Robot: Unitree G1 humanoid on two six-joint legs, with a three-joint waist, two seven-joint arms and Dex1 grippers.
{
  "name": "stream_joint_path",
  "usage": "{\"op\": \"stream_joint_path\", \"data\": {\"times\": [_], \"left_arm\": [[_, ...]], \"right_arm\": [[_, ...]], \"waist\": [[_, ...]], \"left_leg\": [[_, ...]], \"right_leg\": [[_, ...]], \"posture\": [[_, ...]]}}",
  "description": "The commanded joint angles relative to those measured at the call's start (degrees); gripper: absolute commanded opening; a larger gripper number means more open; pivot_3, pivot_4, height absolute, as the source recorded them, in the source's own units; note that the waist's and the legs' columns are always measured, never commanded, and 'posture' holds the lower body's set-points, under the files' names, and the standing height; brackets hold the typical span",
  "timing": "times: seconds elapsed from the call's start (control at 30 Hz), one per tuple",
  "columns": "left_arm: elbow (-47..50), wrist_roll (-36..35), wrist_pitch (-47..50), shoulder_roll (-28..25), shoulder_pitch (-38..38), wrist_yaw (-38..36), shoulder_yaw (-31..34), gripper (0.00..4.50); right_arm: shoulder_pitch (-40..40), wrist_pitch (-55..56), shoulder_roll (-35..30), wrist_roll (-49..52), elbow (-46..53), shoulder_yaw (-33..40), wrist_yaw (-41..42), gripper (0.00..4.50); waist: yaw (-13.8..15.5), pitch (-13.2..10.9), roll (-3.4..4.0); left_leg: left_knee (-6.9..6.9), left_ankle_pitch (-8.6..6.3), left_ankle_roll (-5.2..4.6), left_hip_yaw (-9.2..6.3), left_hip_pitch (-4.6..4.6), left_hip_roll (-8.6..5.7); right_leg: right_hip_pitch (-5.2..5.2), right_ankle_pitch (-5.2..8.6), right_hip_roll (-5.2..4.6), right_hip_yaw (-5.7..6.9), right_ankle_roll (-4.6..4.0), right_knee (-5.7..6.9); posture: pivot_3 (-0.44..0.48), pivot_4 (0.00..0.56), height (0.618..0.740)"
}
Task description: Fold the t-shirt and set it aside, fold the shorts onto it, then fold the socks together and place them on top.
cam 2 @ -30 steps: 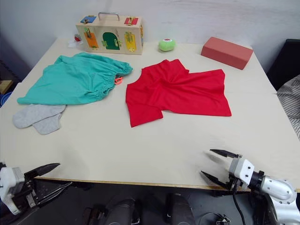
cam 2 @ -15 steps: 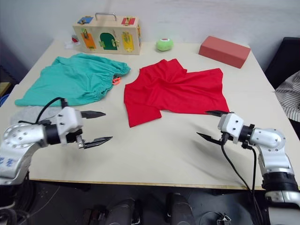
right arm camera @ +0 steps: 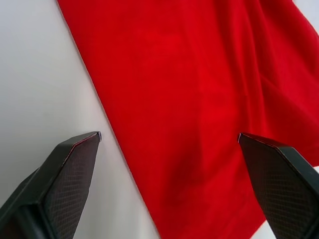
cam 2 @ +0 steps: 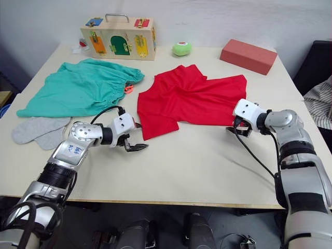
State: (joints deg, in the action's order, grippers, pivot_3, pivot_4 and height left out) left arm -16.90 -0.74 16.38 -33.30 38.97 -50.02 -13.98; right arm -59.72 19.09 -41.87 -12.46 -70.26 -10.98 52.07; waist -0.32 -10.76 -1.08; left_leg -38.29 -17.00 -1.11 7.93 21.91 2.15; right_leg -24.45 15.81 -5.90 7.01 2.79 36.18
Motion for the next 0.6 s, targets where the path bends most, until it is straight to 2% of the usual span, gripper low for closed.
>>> {"op": "stream_joint_path", "data": {"times": [0.03,0.1,0.3,0.4,0.47,0.6], "left_arm": [[-4.0,1.9,1.1,0.4,1.2,0.9,0.1,3.30],[-5.7,1.9,1.2,0.6,1.7,0.6,0.1,2.74],[-7.8,0.8,0.0,0.0,0.7,-1.1,1.5,0.82],[-6.9,-0.5,-0.6,-0.5,-0.4,-2.9,2.6,0.01],[-6.2,-1.1,-0.8,-0.8,-1.2,-3.5,3.4,0.00],[-4.7,-3.0,-2.5,-2.1,-3.5,-5.2,5.9,0.00]], "right_arm": [[-0.7,-4.3,-0.5,-2.4,-3.8,-1.0,2.0,4.31],[-1.4,-5.8,-0.6,-2.6,-4.6,-1.1,3.6,3.92],[-2.3,-6.4,-0.7,-2.2,-4.8,-0.4,6.8,1.77],[-2.4,-6.3,-0.7,-2.0,-4.8,-0.2,7.8,0.86],[-2.2,-6.1,-0.7,-2.0,-4.8,-0.1,7.9,0.15],[-1.5,-5.4,-0.7,-1.5,-4.7,0.7,7.9,0.03]], "waist": [[0.2,0.0,-0.01],[0.2,0.0,-0.01],[0.0,0.0,-0.02],[-0.4,0.0,-0.02],[-0.7,0.0,-0.02],[-1.4,0.0,-0.02]], "left_leg": [[-0.01,0.00,0.00,0.00,-0.03,0.00],[0.00,0.00,-0.01,0.03,-0.08,-0.01],[0.13,0.00,0.00,0.35,-0.43,-0.02],[0.15,-0.01,0.01,0.40,-0.48,-0.02],[0.16,-0.03,0.04,0.40,-0.50,-0.01],[0.20,-0.05,0.08,0.40,-0.50,0.00]], "right_leg": [[0.01,0.00,-0.05,-0.02,0.00,0.03],[0.03,0.00,-0.12,-0.05,0.00,0.07],[0.09,0.00,-0.20,-0.32,0.00,0.23],[0.08,0.00,-0.20,-0.38,0.00,0.26],[0.08,0.01,-0.20,-0.39,-0.02,0.26],[0.06,0.03,-0.20,-0.40,-0.05,0.27]], "posture": [[0.000,0.150,0.740],[0.000,0.150,0.740],[0.000,0.150,0.740],[0.000,0.150,0.740],[0.000,0.150,0.740],[0.000,0.150,0.740]]}}
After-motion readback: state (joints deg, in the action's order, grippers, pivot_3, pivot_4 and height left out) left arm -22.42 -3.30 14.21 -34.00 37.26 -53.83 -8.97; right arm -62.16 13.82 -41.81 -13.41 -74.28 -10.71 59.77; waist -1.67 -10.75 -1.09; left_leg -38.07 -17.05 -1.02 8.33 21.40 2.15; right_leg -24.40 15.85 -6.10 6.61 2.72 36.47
